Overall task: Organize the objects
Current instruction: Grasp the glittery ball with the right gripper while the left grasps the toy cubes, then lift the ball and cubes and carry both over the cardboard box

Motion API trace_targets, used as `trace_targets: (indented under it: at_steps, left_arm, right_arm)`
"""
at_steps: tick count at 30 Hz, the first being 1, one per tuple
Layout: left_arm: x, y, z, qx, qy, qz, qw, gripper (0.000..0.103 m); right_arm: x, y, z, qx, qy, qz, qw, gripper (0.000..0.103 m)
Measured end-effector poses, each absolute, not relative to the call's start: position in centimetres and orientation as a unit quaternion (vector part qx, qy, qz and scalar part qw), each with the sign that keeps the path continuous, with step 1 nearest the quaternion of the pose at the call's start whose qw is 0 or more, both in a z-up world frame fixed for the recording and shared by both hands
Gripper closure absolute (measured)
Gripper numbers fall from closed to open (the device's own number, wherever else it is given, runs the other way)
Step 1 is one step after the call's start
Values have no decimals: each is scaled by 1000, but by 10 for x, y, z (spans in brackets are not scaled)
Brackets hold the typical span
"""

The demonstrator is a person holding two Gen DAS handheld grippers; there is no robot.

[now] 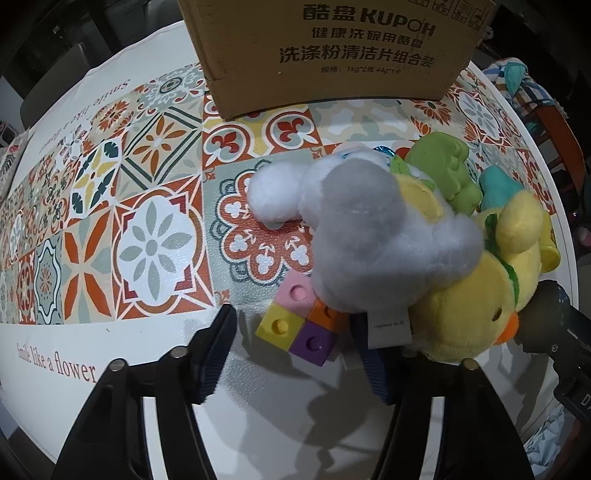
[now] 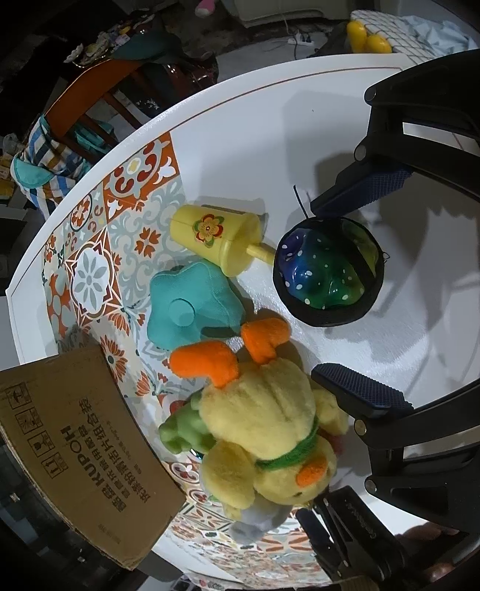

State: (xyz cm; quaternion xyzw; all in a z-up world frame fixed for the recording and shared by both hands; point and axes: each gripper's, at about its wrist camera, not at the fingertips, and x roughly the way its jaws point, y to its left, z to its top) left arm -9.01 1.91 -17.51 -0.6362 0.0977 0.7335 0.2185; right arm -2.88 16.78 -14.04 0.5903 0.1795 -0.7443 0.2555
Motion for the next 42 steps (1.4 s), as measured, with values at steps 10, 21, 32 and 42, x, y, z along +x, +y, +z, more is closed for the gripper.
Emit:
trace_targets:
  at_steps: [10,21,32,42]
  left_arm:
    - [-85,25,-180,-635,97,733,222,58]
    - [-73,5,-166,-636,74,733,232,60]
    - [-58,1,-141,-641,47,728,240,61]
    - [-52,-3,-111,-634,34,731,251,61]
  right_arm:
    - [-35,171,-149,589,208,-733,267,41]
    - [-28,172,-141,578,257,-689,354,41]
    - [-17,169,-112,502,351,-631,476,41]
    - [-10,170,-91,475,375,-595,529,41]
